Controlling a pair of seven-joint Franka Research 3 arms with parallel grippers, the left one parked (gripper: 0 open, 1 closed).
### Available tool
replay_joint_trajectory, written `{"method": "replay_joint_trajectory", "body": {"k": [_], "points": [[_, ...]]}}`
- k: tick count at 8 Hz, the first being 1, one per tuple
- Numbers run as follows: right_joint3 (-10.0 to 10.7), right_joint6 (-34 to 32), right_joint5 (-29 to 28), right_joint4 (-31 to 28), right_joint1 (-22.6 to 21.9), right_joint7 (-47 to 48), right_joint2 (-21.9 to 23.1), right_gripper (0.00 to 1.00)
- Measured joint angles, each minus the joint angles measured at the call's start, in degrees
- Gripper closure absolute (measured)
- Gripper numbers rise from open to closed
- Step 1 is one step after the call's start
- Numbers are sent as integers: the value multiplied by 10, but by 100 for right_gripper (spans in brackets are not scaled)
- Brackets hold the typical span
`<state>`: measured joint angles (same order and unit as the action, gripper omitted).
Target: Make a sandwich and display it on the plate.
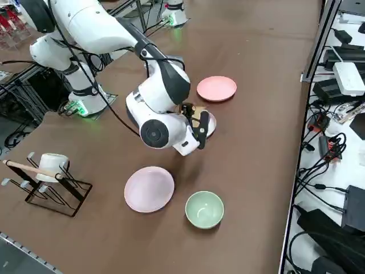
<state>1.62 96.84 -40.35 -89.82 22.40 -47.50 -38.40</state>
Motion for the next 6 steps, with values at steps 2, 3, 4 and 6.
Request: {"method": "replay_joint_trajectory", "body": {"k": [2,3,4,6], "points": [[0,-2,16,38,7,0,1,0],[-1,-2,36,62,6,0,4,0],[-1,-3,60,91,4,6,6,0],[-6,-4,122,155,-2,48,14,0]]}}
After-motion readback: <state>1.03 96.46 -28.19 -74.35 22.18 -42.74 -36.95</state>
